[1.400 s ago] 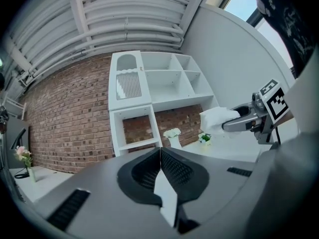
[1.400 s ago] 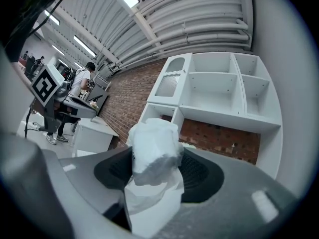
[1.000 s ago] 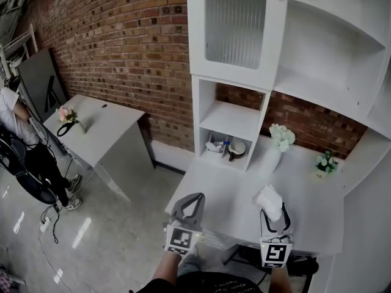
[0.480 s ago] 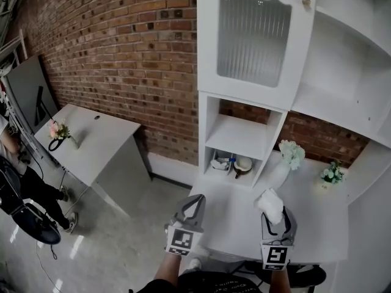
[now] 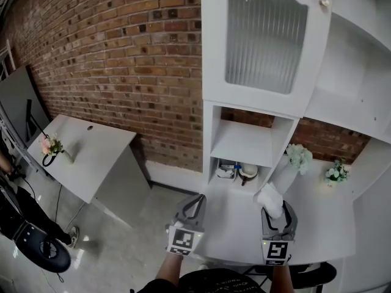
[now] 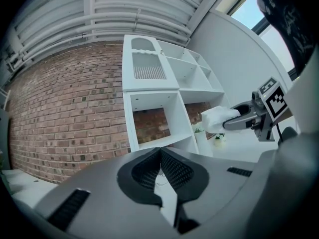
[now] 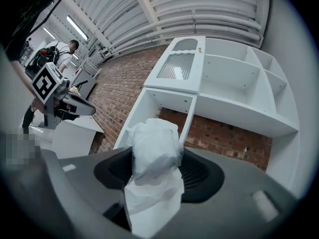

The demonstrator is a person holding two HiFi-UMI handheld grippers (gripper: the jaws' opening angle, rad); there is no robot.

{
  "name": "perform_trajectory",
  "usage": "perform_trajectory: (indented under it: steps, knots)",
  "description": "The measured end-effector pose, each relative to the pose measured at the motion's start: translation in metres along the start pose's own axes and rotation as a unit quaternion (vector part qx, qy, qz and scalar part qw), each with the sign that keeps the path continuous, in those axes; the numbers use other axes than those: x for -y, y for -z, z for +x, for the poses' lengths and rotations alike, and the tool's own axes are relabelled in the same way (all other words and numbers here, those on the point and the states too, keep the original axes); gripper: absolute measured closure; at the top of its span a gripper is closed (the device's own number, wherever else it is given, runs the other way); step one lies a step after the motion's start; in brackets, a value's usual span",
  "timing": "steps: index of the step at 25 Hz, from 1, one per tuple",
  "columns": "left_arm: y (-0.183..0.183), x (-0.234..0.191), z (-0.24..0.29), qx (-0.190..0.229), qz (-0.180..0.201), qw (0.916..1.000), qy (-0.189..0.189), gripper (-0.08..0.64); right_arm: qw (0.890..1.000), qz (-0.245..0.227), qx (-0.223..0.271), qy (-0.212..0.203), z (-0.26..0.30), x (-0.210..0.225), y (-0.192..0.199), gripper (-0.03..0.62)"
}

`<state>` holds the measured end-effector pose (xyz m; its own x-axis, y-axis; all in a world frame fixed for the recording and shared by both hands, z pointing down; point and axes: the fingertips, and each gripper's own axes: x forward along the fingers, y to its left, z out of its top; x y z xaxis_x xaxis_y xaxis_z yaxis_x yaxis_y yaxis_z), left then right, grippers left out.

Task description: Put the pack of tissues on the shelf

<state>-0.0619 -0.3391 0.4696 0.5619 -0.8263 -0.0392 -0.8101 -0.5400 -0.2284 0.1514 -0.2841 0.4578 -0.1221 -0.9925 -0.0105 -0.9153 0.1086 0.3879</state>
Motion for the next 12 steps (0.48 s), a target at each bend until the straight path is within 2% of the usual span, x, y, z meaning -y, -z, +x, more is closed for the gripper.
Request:
perform_trajectory:
  steps: [5,12]
  knots:
    - [0.004,-0.012,0.014,0.004,-0.001,0.9999,0.013,0.549,1.000,-0.001,0.002,0.001,0.027,-0.005,-0.009,0.330]
    - [0.009,-0.023,0.032,0.001,0.005,0.9997,0.023,0.549,1.000,-0.014,0.018,-0.019,0.061,-0.011,-0.027,0.330]
